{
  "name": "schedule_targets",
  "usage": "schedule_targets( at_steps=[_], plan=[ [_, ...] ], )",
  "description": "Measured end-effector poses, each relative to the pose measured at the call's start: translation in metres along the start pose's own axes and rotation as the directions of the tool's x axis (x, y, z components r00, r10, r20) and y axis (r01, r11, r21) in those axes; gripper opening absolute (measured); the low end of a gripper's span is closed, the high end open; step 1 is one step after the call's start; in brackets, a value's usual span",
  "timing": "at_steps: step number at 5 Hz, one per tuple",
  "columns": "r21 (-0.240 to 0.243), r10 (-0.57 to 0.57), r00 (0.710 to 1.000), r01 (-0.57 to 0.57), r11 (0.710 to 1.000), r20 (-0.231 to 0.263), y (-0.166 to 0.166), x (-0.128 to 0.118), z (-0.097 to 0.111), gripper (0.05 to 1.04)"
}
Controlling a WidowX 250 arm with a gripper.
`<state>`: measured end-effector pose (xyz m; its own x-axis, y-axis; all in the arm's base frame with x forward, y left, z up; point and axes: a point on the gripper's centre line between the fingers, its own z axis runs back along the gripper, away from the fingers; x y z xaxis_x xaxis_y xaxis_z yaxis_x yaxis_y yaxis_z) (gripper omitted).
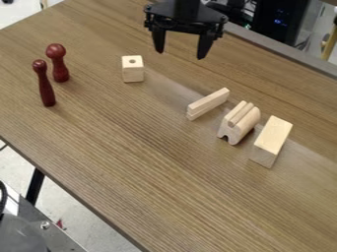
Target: Place the cube with a slot on top of the rectangular block
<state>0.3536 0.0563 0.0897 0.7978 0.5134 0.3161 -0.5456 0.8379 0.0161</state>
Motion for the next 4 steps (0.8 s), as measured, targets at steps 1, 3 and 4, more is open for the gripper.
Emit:
schedule_targets(
  at_steps=[1,3,4],
  plan=[
    [0.047,0.079,0.995,-0.076,0.996,-0.056,0.012,0.003,-0.01,1.001],
    [0.105,0.152,0.983,-0.141,0.984,-0.107,0.041,0.005,-0.032,1.001],
    [0.114,0.18,0.976,-0.167,0.979,-0.118,0.051,0.009,-0.039,1.001]
  ],
)
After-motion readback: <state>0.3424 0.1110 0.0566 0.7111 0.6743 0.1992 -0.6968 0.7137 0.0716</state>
